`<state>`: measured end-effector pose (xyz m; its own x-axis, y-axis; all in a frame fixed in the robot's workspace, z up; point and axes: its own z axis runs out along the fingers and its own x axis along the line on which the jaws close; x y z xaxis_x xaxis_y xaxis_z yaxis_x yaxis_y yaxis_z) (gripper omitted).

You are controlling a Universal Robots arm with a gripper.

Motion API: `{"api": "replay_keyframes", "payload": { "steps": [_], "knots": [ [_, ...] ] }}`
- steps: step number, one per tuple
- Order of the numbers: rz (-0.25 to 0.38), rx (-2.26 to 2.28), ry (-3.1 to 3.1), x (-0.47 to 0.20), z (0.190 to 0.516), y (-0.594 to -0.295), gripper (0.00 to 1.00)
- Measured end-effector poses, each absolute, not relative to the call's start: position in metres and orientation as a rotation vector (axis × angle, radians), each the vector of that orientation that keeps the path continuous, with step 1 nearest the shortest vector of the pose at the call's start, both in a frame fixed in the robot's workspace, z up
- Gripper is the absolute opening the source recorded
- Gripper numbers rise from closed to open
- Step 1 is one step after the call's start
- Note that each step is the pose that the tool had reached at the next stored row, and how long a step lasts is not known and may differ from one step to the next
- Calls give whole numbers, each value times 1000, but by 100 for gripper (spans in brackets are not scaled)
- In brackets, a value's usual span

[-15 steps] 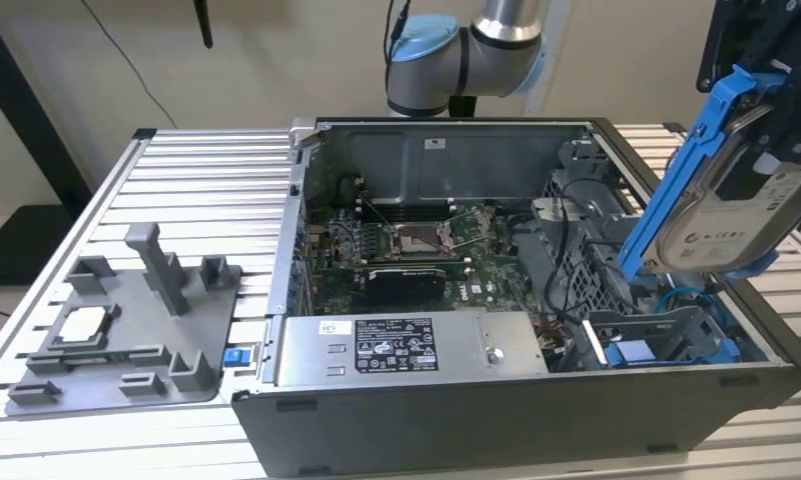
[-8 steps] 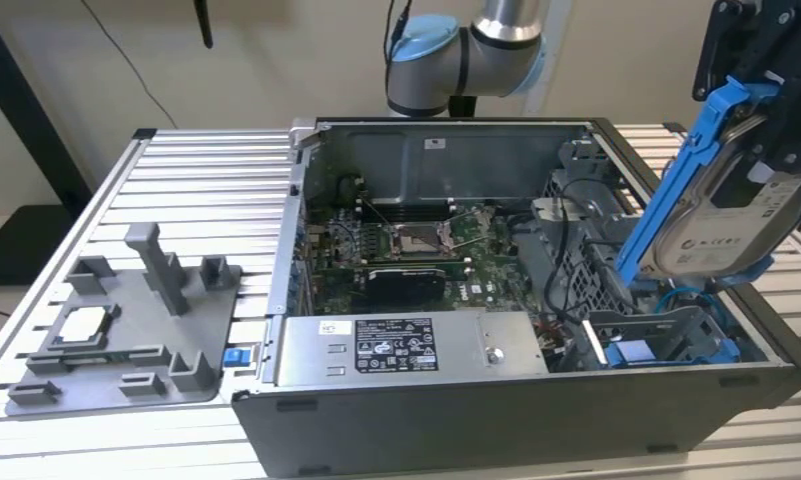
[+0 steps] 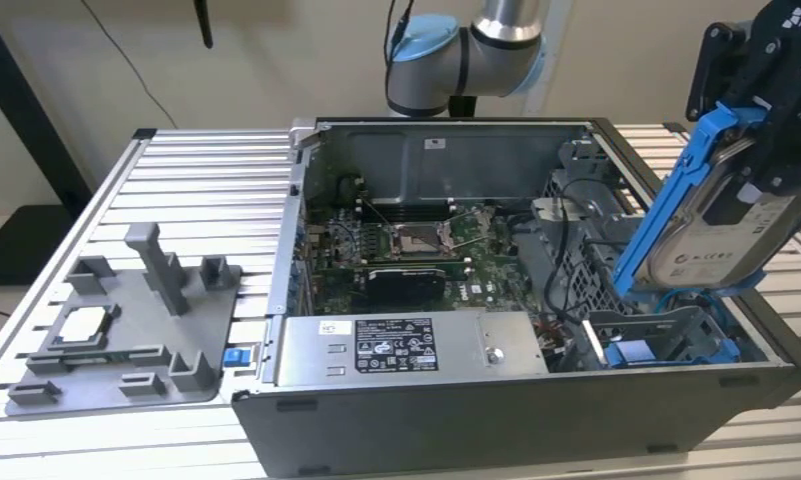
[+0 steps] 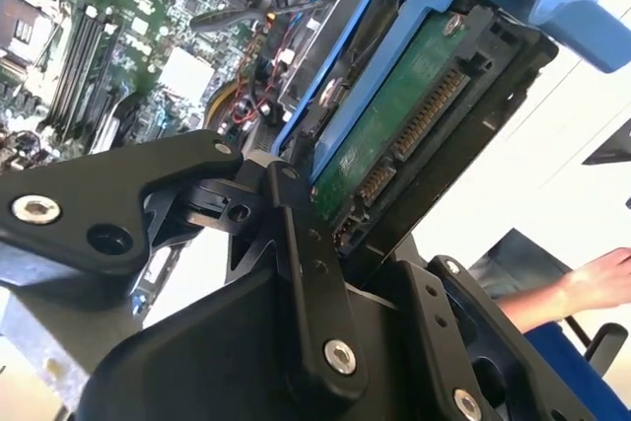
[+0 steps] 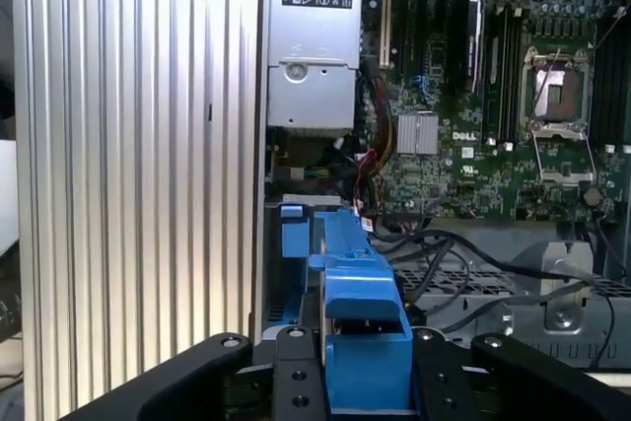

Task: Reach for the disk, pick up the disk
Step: 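Pick up the disk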

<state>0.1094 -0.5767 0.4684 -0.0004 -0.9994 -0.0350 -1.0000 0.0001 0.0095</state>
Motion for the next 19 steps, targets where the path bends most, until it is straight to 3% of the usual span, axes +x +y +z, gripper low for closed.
{"api": "replay_keyframes", "payload": {
  "steps": [19],
  "knots": [
    [64, -2173, 2258, 123, 461, -577, 0]
  ]
}}
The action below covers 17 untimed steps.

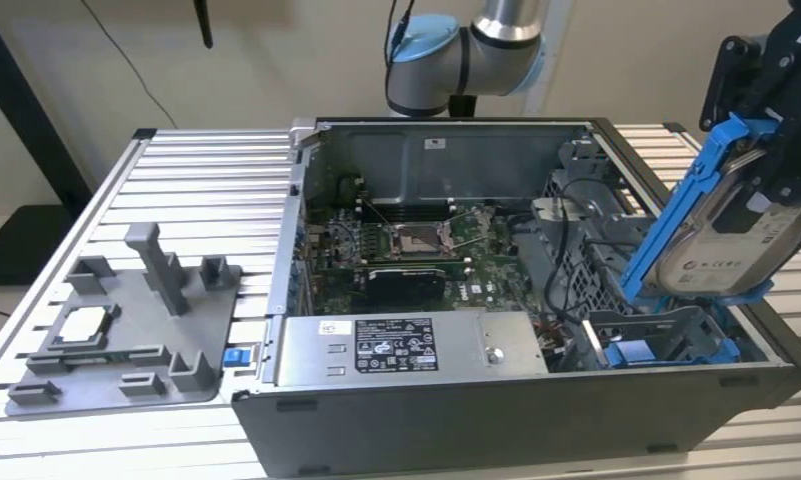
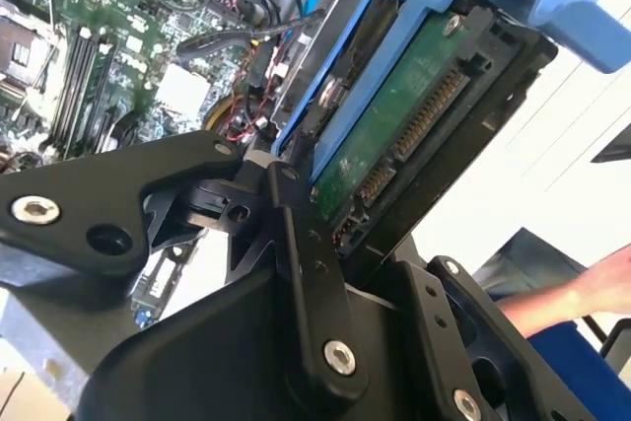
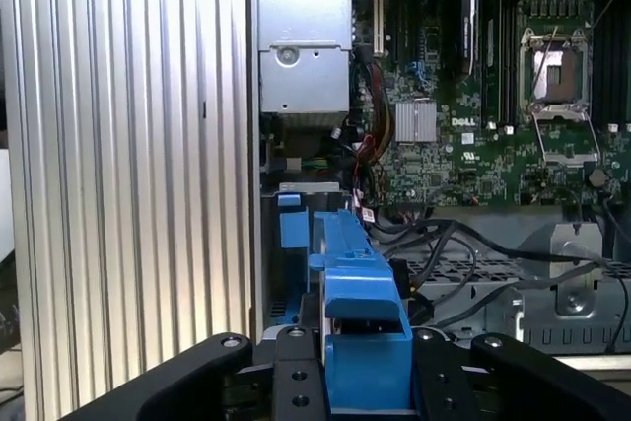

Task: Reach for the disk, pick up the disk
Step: 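Pick up the disk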

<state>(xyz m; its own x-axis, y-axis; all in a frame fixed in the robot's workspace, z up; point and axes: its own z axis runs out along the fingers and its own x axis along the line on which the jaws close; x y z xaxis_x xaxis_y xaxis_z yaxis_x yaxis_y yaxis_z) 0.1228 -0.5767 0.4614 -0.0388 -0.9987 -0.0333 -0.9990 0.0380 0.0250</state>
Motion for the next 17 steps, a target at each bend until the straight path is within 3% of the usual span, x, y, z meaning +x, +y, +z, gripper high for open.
{"api": "replay_keyframes", "payload": {
  "steps": [17],
  "knots": [
    [54, -2178, 2264, 123, 461, -577, 0]
  ]
}}
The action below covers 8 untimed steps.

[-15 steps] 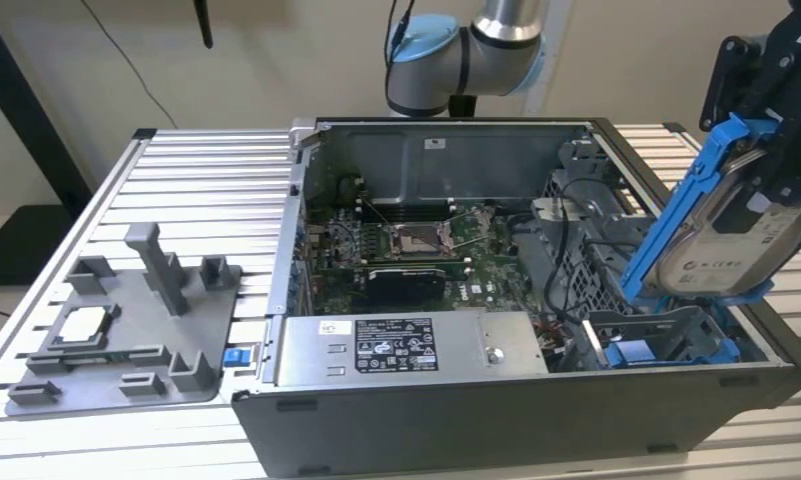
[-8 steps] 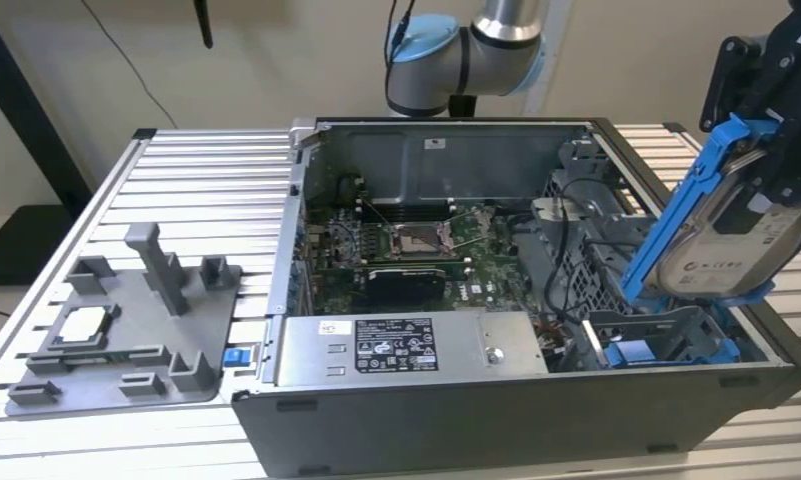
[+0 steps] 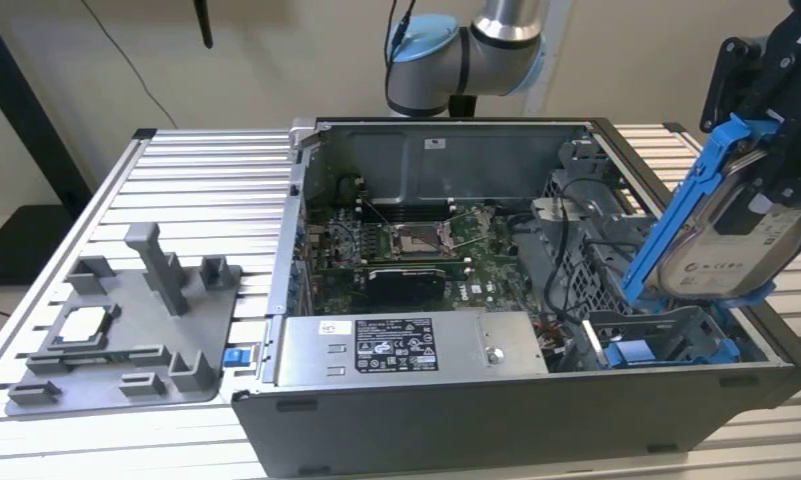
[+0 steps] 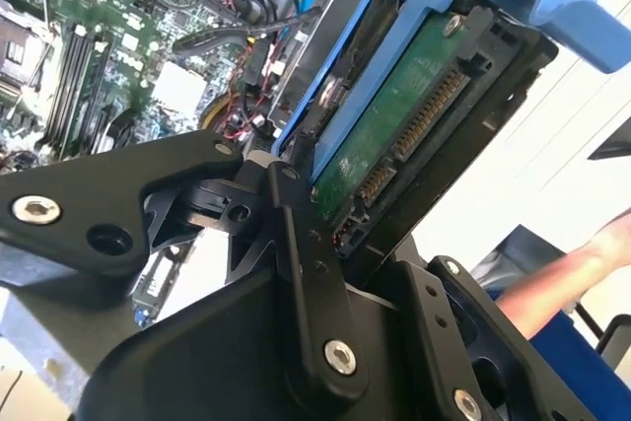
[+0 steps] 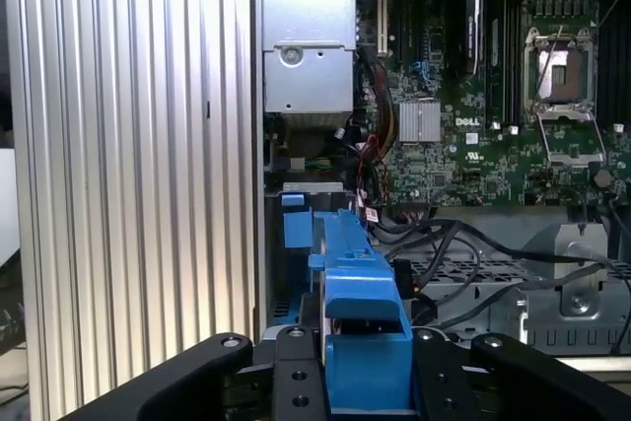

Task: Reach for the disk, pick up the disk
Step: 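Pick up the disk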

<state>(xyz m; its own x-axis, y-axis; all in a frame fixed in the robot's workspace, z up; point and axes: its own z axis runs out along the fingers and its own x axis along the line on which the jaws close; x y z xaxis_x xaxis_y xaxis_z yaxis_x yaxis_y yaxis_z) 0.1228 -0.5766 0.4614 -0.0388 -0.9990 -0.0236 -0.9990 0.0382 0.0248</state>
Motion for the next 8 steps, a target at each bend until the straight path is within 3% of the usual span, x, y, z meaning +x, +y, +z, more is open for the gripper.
{"api": "replay_keyframes", "payload": {
  "steps": [8],
  "knots": [
    [-49, 2176, -2261, 123, 461, -577, 0]
  ]
}}
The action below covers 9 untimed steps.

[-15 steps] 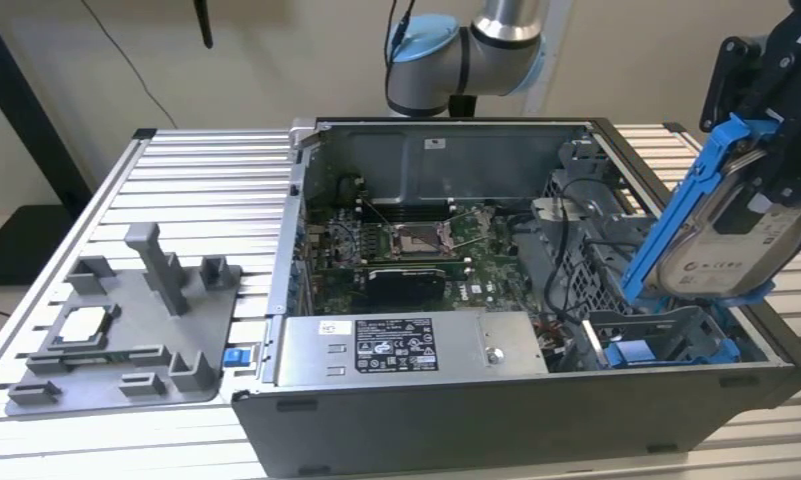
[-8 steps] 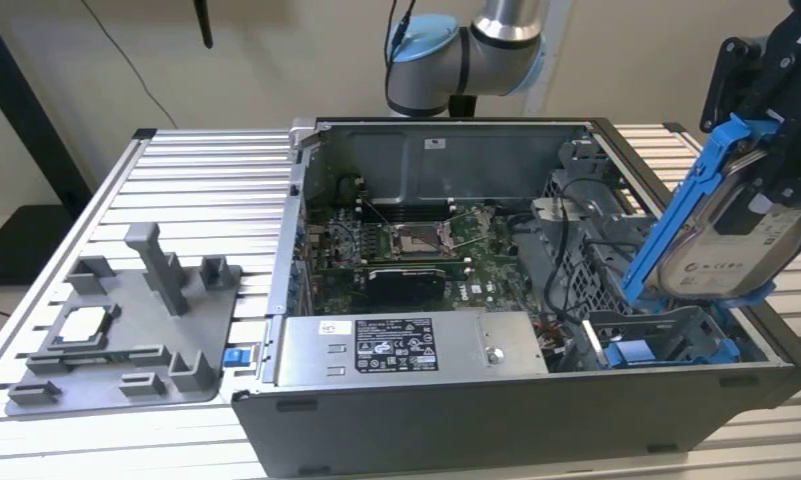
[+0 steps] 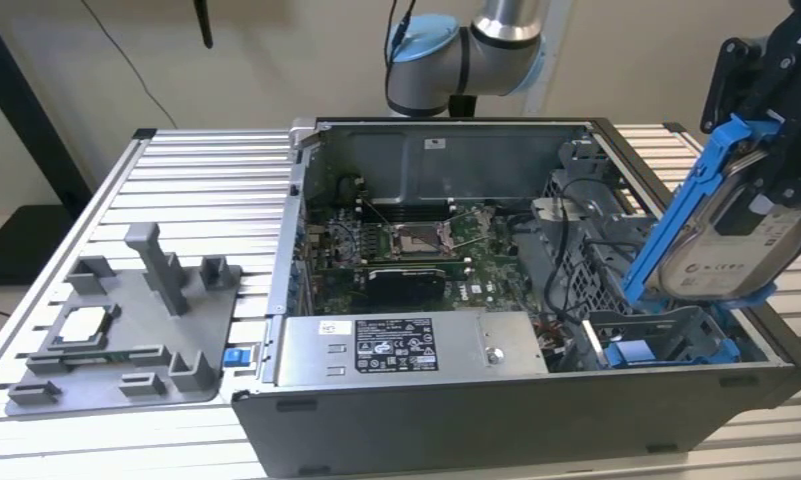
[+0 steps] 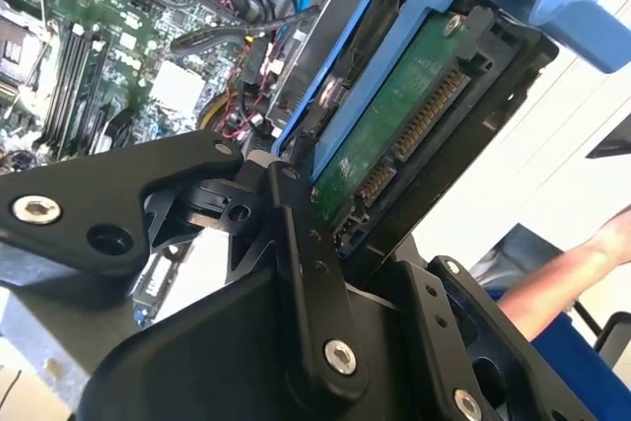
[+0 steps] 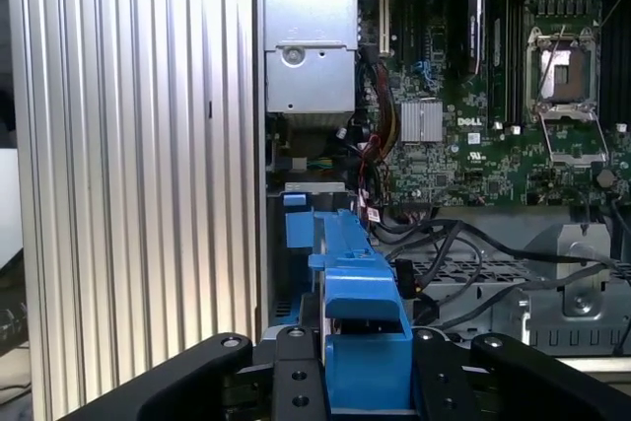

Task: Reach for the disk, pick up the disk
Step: 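Pick up the disk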

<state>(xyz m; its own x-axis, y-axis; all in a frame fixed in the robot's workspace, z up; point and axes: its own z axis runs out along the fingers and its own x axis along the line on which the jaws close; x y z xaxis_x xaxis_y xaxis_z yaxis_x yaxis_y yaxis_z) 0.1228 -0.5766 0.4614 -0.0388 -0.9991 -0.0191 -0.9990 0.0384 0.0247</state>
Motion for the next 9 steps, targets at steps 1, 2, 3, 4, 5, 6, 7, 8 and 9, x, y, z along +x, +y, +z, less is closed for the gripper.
{"api": "replay_keyframes", "payload": {
  "steps": [1, 2, 3, 4, 5, 6, 7, 8, 9],
  "knots": [
    [-48, 2175, -2261, 123, 461, -577, 0],
    [-47, 2175, -2261, 123, 461, -577, 0],
    [-47, 2175, -2260, 123, 461, -577, 0],
    [-46, 2174, -2260, 123, 461, -577, 0],
    [-45, 2174, -2260, 123, 461, -577, 0],
    [-45, 2174, -2260, 123, 461, -577, 0],
    [-44, 2174, -2259, 123, 461, -577, 0],
    [-44, 2173, -2259, 123, 461, -577, 0],
    [-43, 2173, -2259, 123, 461, -577, 0]
  ]
}}
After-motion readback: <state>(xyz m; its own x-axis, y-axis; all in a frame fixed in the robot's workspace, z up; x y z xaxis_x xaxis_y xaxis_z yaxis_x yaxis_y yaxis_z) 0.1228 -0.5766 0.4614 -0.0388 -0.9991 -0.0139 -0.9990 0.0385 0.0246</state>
